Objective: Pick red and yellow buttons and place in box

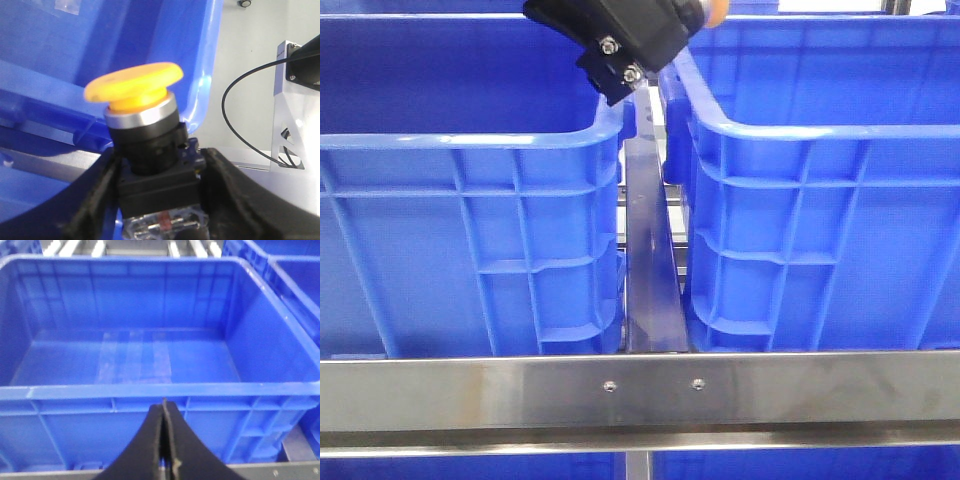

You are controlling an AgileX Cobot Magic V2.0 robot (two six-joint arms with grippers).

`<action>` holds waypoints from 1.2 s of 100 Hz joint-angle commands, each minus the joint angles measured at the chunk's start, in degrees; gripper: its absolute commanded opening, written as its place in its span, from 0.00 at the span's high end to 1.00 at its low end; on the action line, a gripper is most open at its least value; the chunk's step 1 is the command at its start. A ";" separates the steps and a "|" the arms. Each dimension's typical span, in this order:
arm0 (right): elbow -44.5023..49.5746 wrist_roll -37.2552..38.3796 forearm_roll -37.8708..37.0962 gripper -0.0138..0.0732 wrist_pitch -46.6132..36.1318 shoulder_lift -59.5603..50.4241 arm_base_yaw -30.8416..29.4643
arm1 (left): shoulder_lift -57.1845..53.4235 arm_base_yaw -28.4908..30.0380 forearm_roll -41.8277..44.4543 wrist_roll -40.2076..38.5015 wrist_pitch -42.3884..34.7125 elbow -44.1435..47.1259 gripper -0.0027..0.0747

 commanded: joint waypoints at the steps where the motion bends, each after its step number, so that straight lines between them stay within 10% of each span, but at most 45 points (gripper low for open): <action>1: -5.53 -0.62 -0.47 0.91 0.74 4.69 -0.24 | -3.11 -0.42 -3.41 -0.11 -0.57 -1.66 0.78; 21: -14.43 -0.62 0.38 0.77 10.72 14.88 -0.24 | -3.11 -0.42 -3.41 -0.11 -0.57 -1.66 0.78; 49: -21.74 -0.62 2.98 0.16 13.94 25.16 -0.24 | -3.11 -0.42 -3.41 -0.11 -0.57 -1.66 0.78; 85: -23.11 -0.62 6.06 0.15 14.55 30.73 -0.24 | -3.11 -0.42 -3.41 -0.11 -0.57 -1.66 0.78; 120: -31.23 -17.55 43.29 0.15 17.29 42.10 0.96 | -3.11 -0.42 -3.41 -0.11 -0.57 -1.66 0.78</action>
